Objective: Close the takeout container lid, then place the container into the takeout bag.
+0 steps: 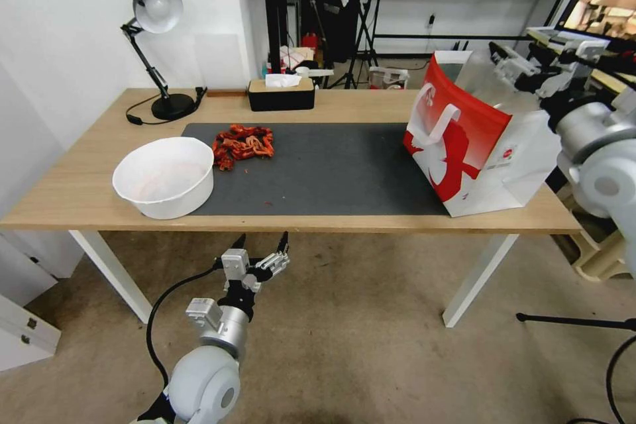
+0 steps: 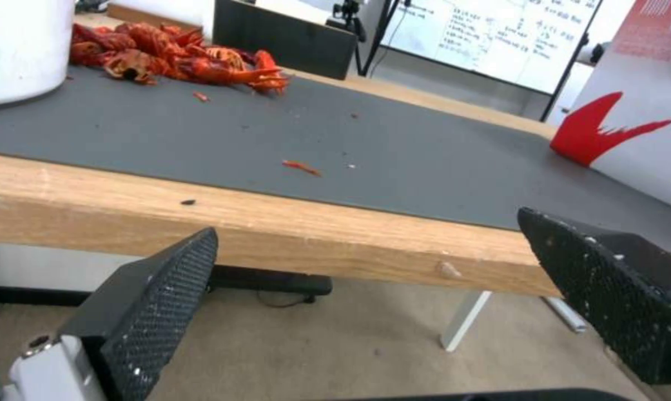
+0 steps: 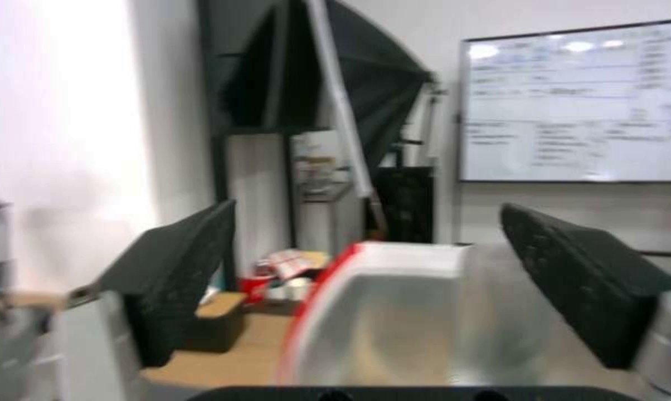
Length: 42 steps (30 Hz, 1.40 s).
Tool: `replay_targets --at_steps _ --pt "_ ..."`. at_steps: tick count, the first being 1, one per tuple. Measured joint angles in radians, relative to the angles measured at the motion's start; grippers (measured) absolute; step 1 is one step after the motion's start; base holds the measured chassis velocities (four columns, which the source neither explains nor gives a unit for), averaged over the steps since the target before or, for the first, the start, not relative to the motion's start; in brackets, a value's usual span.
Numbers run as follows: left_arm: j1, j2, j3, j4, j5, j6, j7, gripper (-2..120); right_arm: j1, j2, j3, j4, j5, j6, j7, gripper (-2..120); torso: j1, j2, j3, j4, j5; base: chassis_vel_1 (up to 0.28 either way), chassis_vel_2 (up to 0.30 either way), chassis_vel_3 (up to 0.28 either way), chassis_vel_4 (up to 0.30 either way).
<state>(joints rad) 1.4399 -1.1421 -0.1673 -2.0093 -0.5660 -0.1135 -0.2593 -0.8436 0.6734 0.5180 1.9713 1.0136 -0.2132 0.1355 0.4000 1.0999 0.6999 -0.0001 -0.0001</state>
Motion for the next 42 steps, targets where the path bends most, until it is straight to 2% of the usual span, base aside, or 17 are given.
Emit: replay_targets --at_steps 1,3,7,14,17,19,21,23,24,27,28,31,33,34,38,42 --pt "0.0 0.0 0.0 0.0 0.0 0.0 0.0 100 0.0 0.0 0.0 0.0 0.0 0.0 0.0 95 0.0 0.0 0.0 0.0 0.0 0.0 0.0 0.0 0.0" --pt "0.003 -0.006 0.0 0.0 -0.002 -0.008 0.01 100 -0.096 -0.005 0.03 0.048 -0.002 0.062 -0.095 104 0.0 0.0 0.0 0.0 0.0 0.0 0.0 0.0 0.0" --pt "0.008 -0.013 -0.001 0.001 -0.001 -0.012 0.014 100 -0.211 0.007 0.071 0.11 -0.035 0.125 -0.165 111 0.0 0.0 0.0 0.0001 0.0001 0.0 0.0 0.0 0.0" --pt "0.017 -0.016 -0.01 0.008 0.008 -0.024 0.023 100 -0.367 0.035 0.126 0.172 -0.132 0.192 -0.201 114 0.0 0.0 0.0 0.0 0.0 0.0 0.0 0.0 0.0" --pt "0.021 -0.02 -0.018 0.016 0.023 -0.037 0.025 100 -0.448 0.072 0.147 0.205 -0.191 0.212 -0.198 114 0.0 0.0 0.0 0.0001 0.0 0.0 0.0 0.0 0.0" --pt "0.026 -0.024 -0.026 0.024 0.043 -0.05 0.023 100 -0.529 0.131 0.167 0.229 -0.249 0.242 -0.182 112 0.0 0.0 0.0 0.0004 -0.0003 0.0 0.0 0.0 0.0" --pt "0.026 -0.025 -0.028 0.028 0.056 -0.055 0.02 100 -0.555 0.154 0.173 0.235 -0.267 0.254 -0.178 111 0.0 0.0 0.0 0.0001 0.0001 0.0 0.0 0.0 0.0" --pt "0.026 -0.031 -0.033 0.043 0.101 -0.069 -0.002 100 -0.635 0.231 0.188 0.248 -0.322 0.3 -0.16 107 0.0 0.0 0.0 -0.0001 -0.0001 0.0 0.0 0.0 0.0" --pt "0.026 -0.031 -0.033 0.043 0.101 -0.069 -0.002 100 -0.635 0.231 0.188 0.248 -0.322 0.3 -0.16 107 0.0 0.0 0.0 -0.0001 -0.0001 0.0 0.0 0.0 0.0" --pt "0.029 -0.034 -0.041 0.05 0.143 -0.083 -0.021 100 -0.707 0.312 0.192 0.245 -0.39 0.353 -0.136 101 0.0 0.0 0.0 0.0 -0.0001 0.0 0.0 0.0 0.0" --pt "0.029 -0.034 -0.041 0.05 0.143 -0.083 -0.021 100 -0.707 0.312 0.192 0.245 -0.39 0.353 -0.136 101 0.0 0.0 0.0 0.0 -0.0001 0.0 0.0 0.0 0.0" --pt "0.038 -0.038 -0.048 0.052 0.175 -0.091 -0.033 100 -0.785 0.407 0.174 0.218 -0.48 0.424 -0.111 100 0.0 0.0 0.0 0.0001 0.0001 0.0 0.0 0.0 0.0" --pt "0.038 -0.038 -0.049 0.053 0.178 -0.091 -0.035 100 -0.79 0.414 0.173 0.215 -0.487 0.429 -0.11 100 0.0 0.0 0.0 0.0001 0.0 0.0 0.0 0.0 0.0" --pt "0.04 -0.041 -0.05 0.056 0.195 -0.093 -0.042 100 -0.816 0.448 0.165 0.197 -0.51 0.453 -0.1 100 0.0 0.0 0.0 0.0 0.0 0.0 0.0 0.0 0.0" --pt "0.049 -0.046 -0.054 0.06 0.224 -0.095 -0.055 100 -0.861 0.507 0.15 0.144 -0.536 0.505 -0.097 100 0.0 0.0 0.0 0.0001 0.0 0.0 0.0 0.0 0.0" --pt "0.054 -0.05 -0.055 0.063 0.238 -0.097 -0.059 100 -0.871 0.526 0.141 0.123 -0.54 0.523 -0.098 100 0.0 0.0 0.0 0.0001 0.0 0.0 0.0 0.0 0.0"
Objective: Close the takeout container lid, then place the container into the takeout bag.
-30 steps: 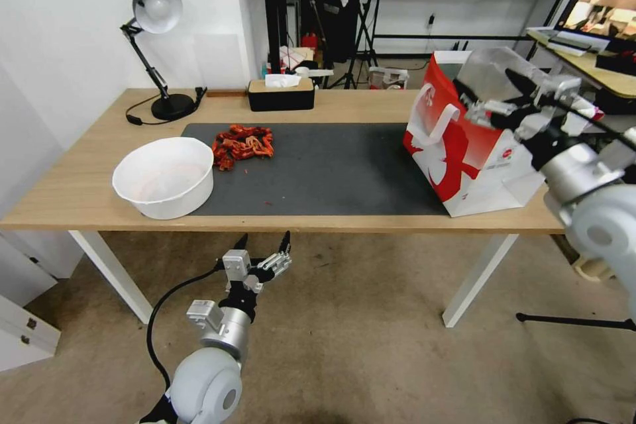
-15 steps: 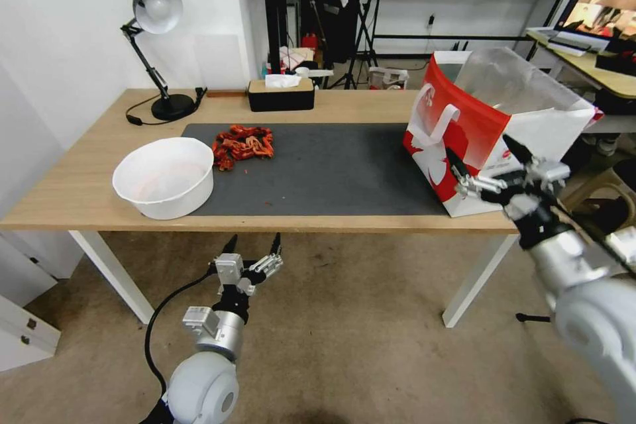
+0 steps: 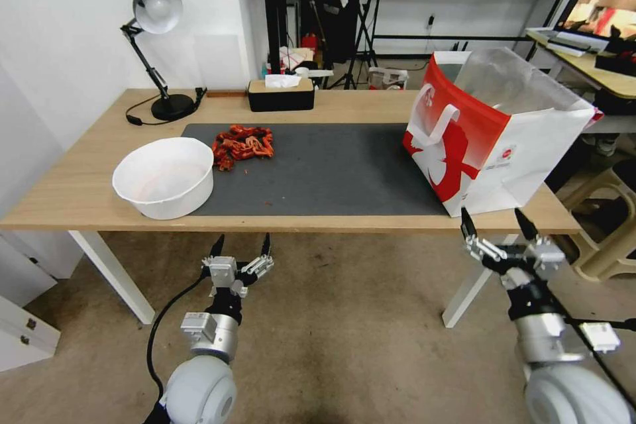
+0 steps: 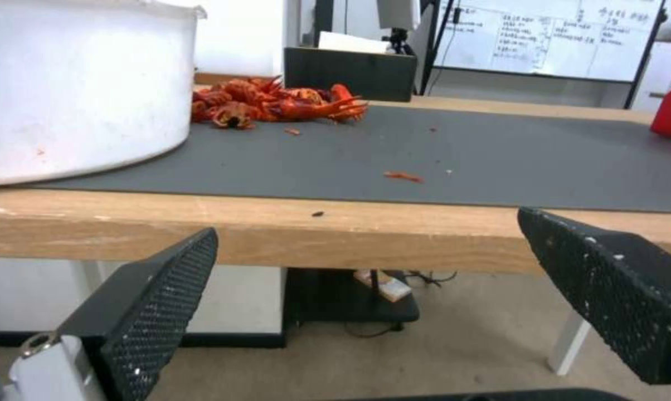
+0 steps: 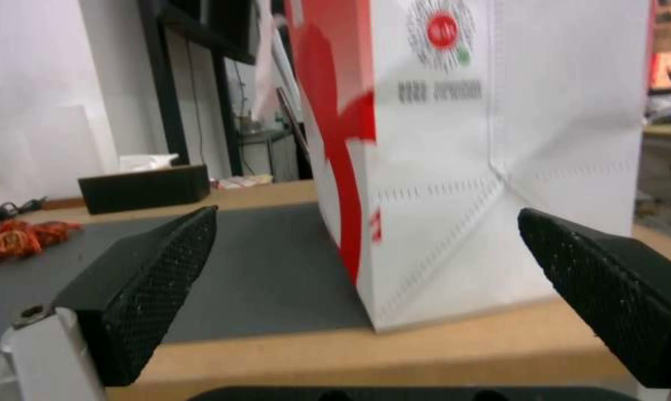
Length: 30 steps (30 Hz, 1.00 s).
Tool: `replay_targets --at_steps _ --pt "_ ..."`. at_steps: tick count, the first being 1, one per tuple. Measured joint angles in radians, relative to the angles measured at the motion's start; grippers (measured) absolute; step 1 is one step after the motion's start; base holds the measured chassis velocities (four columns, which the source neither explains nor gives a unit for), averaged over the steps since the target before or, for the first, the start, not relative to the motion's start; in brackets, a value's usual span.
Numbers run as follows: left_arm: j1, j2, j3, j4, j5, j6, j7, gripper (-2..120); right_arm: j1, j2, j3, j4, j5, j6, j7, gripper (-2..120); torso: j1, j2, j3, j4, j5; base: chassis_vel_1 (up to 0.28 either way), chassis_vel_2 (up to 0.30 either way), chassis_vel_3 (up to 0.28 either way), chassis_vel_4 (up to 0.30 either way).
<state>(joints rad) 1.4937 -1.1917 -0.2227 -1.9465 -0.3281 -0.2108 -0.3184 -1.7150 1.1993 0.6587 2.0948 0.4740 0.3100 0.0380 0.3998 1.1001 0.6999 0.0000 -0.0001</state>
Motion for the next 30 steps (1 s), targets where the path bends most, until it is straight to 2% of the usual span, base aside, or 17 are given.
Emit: replay_targets --at_steps 11,30 --pt "0.023 -0.007 -0.015 0.012 0.019 -0.025 0.004 100 0.007 0.052 -0.057 -0.063 -0.004 0.022 -0.01 100 0.0 0.0 0.0 0.0001 0.0001 0.0 0.0 0.0 0.0" --pt "0.024 -0.005 -0.016 0.012 0.014 -0.025 0.007 100 0.01 0.053 -0.062 -0.067 -0.003 0.025 -0.014 100 0.0 0.0 0.0 0.0 0.0 0.0 0.0 0.0 0.0"
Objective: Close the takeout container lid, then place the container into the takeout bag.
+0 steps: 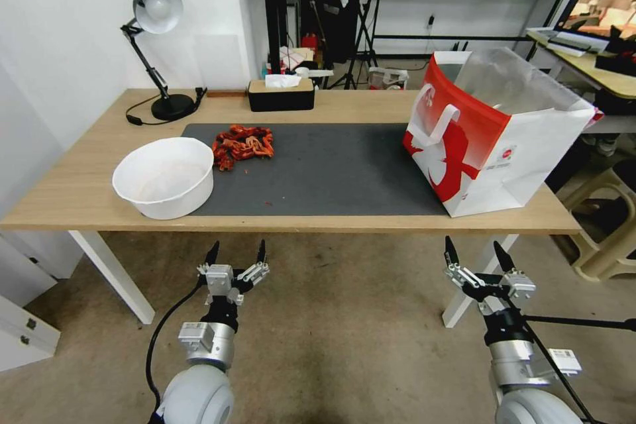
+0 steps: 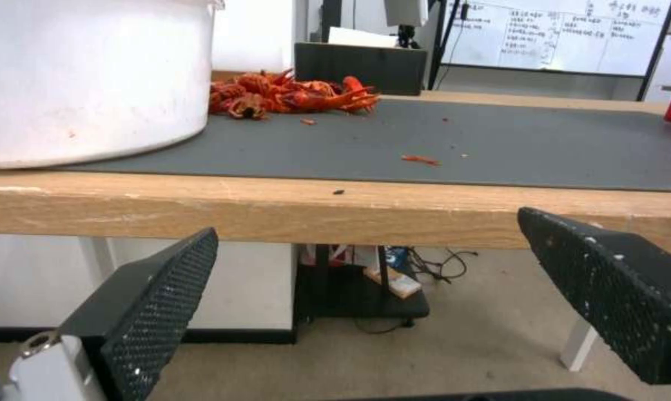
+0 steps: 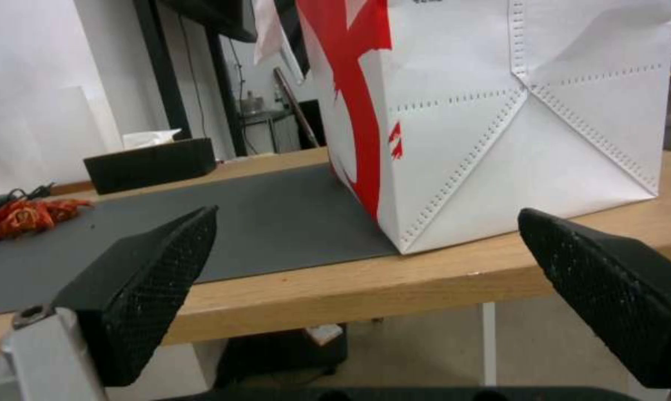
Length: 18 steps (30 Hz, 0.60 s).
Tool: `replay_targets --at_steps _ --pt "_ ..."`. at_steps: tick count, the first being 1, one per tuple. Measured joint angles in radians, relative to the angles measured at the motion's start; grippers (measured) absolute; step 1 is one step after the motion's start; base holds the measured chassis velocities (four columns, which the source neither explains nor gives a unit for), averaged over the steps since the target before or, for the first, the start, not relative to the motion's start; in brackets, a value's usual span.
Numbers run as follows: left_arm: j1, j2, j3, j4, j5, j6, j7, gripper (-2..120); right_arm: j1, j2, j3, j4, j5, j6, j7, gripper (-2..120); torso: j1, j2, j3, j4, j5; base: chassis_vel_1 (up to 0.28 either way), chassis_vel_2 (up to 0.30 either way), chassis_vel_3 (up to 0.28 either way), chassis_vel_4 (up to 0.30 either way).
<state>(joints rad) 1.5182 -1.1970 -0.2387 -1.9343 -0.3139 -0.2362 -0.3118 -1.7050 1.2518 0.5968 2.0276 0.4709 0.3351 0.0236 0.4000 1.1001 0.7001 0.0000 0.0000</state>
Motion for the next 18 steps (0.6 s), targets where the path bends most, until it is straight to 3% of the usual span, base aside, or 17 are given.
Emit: replay_targets --at_steps 18 --pt "0.0 0.0 0.0 0.0 -0.001 0.0 0.0 100 0.001 -0.001 0.001 0.001 0.001 -0.001 0.0 100 0.0 0.0 0.0 0.0 0.0 0.0 0.0 0.0 0.0"
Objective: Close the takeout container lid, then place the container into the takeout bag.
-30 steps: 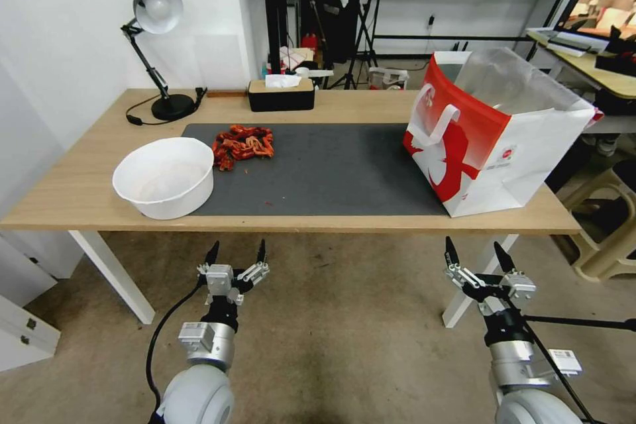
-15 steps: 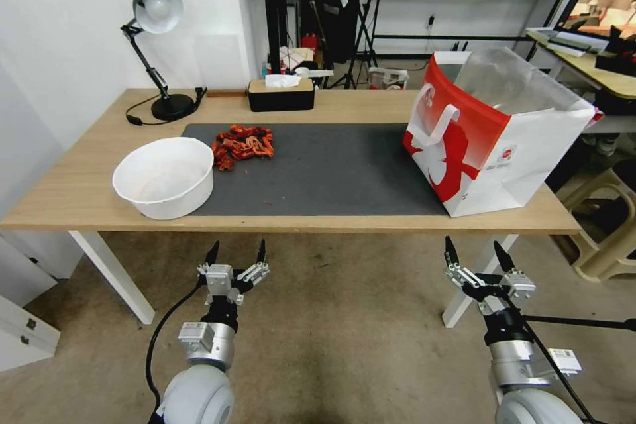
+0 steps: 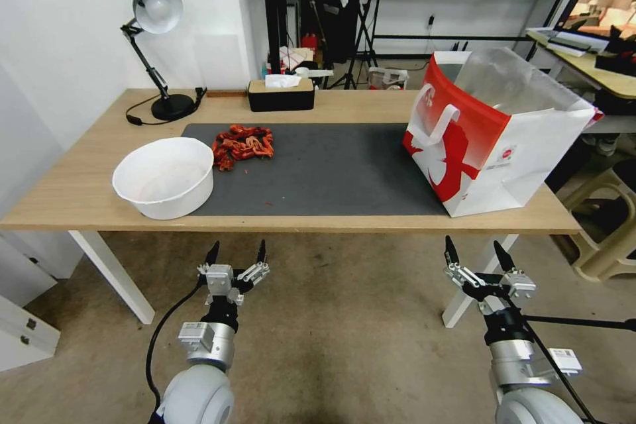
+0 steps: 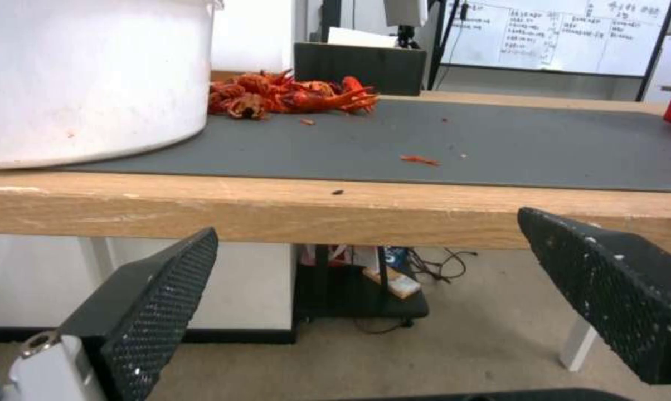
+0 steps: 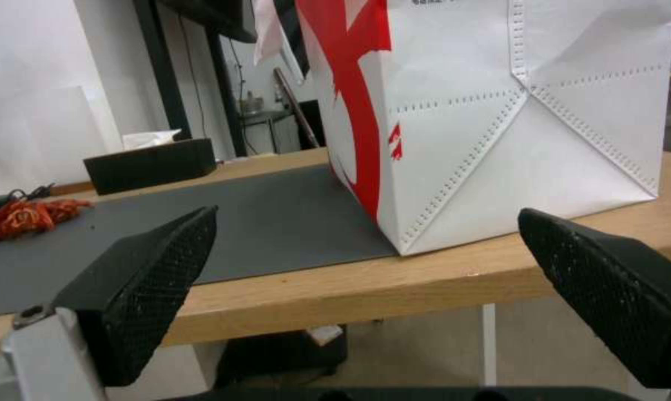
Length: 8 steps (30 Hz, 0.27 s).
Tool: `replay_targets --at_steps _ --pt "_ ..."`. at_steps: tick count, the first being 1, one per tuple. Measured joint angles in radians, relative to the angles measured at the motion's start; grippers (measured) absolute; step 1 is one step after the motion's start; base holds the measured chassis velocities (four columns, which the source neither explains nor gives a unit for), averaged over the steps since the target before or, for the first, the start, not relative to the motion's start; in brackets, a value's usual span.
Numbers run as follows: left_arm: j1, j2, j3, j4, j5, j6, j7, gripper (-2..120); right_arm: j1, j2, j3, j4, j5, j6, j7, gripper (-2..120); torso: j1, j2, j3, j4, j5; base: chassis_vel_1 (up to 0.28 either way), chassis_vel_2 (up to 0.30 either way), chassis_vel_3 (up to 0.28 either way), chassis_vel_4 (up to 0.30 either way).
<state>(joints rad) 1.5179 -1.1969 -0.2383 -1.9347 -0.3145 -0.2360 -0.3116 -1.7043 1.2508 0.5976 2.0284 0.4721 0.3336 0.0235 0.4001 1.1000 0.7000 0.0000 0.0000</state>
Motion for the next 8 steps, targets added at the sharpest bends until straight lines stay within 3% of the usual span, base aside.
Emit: replay_targets --at_steps 8 --pt "0.0 0.0 0.0 0.0 0.0 0.0 0.0 100 0.0 0.0 0.0 0.001 0.0 0.0 0.0 100 0.0 0.0 0.0 0.0 0.0 0.0 0.0 0.0 0.0"
